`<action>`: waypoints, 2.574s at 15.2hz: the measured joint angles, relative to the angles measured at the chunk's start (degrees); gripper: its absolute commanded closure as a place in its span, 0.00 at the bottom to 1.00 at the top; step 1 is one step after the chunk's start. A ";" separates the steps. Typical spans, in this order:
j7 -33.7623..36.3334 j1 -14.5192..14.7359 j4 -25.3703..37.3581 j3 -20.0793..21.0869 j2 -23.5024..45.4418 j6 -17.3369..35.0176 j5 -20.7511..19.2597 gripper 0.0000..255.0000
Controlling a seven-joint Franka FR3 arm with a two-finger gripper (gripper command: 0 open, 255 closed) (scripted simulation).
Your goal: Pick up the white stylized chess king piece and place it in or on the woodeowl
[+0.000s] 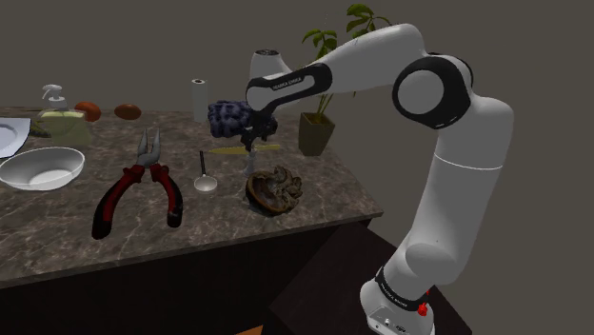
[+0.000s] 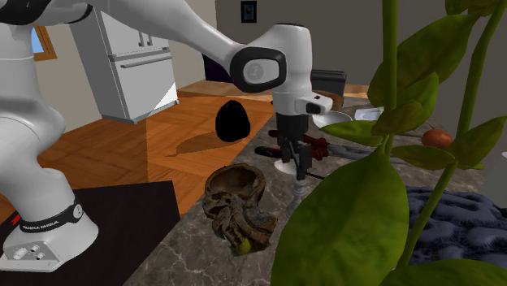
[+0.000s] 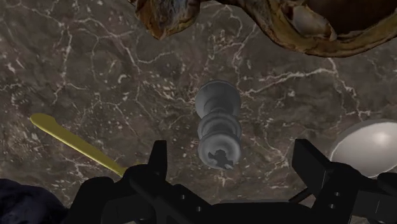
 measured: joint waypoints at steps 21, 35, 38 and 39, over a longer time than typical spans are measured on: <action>0.14 -0.23 0.71 -0.24 4.98 4.60 -0.31 1.00; -0.43 -0.22 3.18 -0.11 1.78 -1.14 0.06 1.00; -0.62 -0.23 4.11 -0.08 0.80 -3.06 0.16 1.00; -0.64 -0.19 4.72 -0.06 0.64 -3.81 0.19 1.00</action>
